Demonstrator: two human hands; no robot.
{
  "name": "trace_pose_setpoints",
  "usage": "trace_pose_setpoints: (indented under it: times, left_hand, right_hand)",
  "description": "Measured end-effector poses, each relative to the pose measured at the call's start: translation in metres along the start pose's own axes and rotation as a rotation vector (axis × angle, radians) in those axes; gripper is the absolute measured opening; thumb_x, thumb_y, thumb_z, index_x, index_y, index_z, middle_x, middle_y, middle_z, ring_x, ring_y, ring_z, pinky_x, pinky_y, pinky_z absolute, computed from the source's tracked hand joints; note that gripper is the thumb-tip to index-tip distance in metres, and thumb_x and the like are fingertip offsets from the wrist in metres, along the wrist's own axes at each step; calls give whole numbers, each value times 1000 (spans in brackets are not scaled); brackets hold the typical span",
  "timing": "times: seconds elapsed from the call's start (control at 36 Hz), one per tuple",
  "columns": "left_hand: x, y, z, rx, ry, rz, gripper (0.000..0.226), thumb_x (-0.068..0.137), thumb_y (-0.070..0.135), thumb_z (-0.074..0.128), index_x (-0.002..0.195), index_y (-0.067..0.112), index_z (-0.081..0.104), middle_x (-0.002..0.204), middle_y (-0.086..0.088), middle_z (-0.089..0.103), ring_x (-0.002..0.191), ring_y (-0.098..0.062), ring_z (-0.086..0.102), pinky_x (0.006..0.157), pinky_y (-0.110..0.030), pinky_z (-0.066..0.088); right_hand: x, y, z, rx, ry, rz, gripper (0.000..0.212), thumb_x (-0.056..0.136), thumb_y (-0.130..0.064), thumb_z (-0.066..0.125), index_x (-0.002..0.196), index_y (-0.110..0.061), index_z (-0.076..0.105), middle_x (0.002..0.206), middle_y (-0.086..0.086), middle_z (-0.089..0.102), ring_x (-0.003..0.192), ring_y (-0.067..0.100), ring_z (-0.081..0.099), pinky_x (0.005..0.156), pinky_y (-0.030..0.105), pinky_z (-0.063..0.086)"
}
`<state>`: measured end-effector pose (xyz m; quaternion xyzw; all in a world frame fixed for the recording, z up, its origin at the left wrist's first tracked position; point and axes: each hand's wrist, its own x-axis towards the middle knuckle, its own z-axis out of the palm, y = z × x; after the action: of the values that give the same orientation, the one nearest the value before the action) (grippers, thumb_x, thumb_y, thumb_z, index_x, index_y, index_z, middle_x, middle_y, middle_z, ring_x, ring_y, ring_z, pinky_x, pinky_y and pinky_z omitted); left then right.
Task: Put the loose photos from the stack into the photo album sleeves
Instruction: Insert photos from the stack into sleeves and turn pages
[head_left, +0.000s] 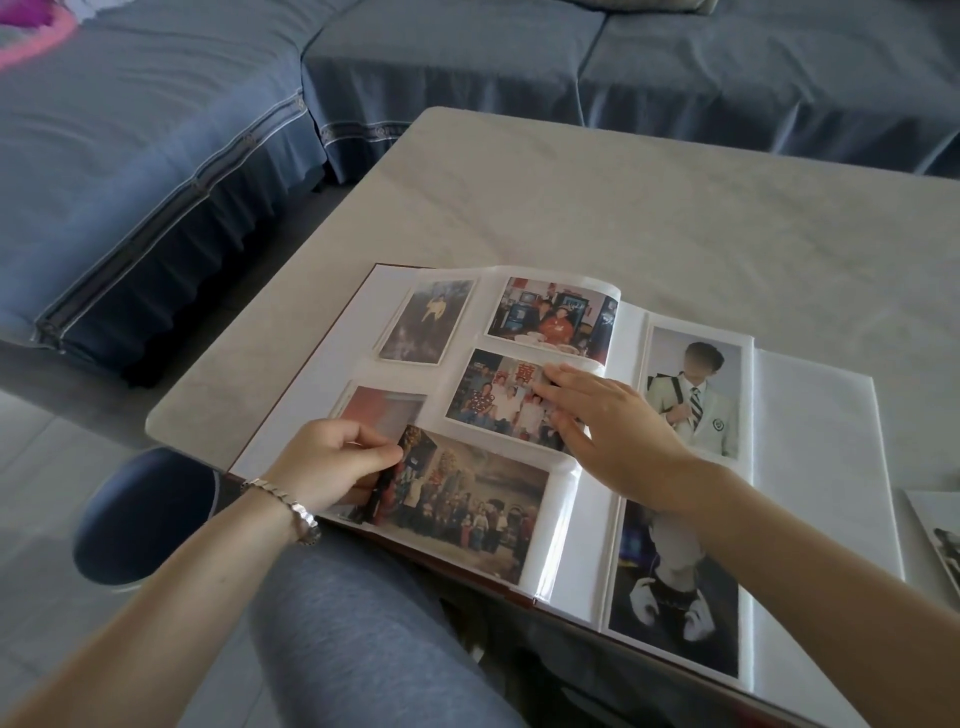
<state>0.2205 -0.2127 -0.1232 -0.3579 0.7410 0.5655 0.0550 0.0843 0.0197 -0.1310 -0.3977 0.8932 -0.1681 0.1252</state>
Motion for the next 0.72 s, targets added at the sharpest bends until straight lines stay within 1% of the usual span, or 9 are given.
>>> trace_pose_setpoints:
  times: [0.11, 0.19, 0.28, 0.33, 0.44, 0.47, 0.56, 0.67, 0.72]
  left_hand:
    - [-7, 3, 16, -3, 9, 18, 10, 84, 6, 65, 74, 4, 65, 48, 3, 61, 41, -4, 55, 38, -14, 41]
    - [-11, 6, 21, -48, 15, -5, 15, 83, 17, 68, 76, 5, 64, 61, 0, 67, 55, -10, 63, 43, -16, 44]
    - [-15, 11, 18, 125, 24, 36, 24, 68, 23, 81, 81, 12, 64, 71, 5, 70, 67, -9, 65, 52, -15, 48]
    - [-18, 13, 19, 211, 23, 41, 34, 60, 18, 86, 85, 16, 63, 75, 3, 71, 70, -10, 67, 59, -22, 52]
    - [-21, 18, 22, 164, 75, 22, 36, 58, 11, 87, 85, 16, 63, 64, 0, 68, 45, -6, 62, 35, -17, 42]
    - [-20, 18, 22, 152, 83, 20, 35, 58, 11, 87, 85, 17, 64, 63, 0, 68, 48, -8, 63, 36, -18, 41]
    - [-21, 17, 20, 155, 97, 15, 32, 59, 18, 86, 85, 22, 66, 69, -2, 71, 67, -16, 65, 56, -23, 45]
    - [-26, 18, 21, 146, 108, 50, 27, 61, 17, 85, 82, 20, 67, 68, -5, 72, 73, -23, 68, 72, -36, 54]
    - [-29, 20, 21, 130, 110, 65, 25, 62, 15, 84, 80, 19, 68, 65, -6, 71, 68, -24, 68, 74, -41, 56]
  right_hand:
    - [0, 0, -1, 2, -6, -5, 44, 101, -30, 30, 145, -28, 30, 153, -10, 24, 141, 4, 15, 110, 20, 4]
    - [-1, 1, -1, -2, -14, -6, 44, 101, -30, 30, 145, -29, 28, 153, -11, 22, 141, 3, 14, 106, 17, 1]
    - [-1, 2, -1, -4, -17, -6, 44, 101, -31, 29, 145, -29, 28, 154, -11, 22, 141, 3, 13, 108, 18, 2]
    - [0, 2, -1, 0, -16, -5, 44, 101, -30, 30, 145, -29, 28, 154, -10, 22, 141, 3, 14, 108, 19, 2]
    - [-1, 3, -1, 24, -20, -2, 44, 101, -31, 31, 145, -29, 29, 153, -11, 23, 141, 3, 14, 109, 20, 4]
    - [-1, 3, 0, 28, -16, -3, 44, 101, -31, 31, 145, -29, 29, 153, -11, 23, 141, 3, 14, 109, 20, 3]
    - [-1, 4, 0, 43, 0, -7, 44, 101, -31, 32, 144, -30, 30, 153, -11, 24, 141, 3, 15, 106, 18, 2]
    - [-2, 6, -1, 64, -3, -10, 44, 100, -32, 33, 144, -31, 31, 153, -12, 24, 140, 5, 18, 106, 19, 4]
    - [-1, 7, -2, 81, -9, -15, 44, 100, -32, 35, 143, -31, 32, 152, -12, 25, 140, 6, 19, 106, 20, 7]
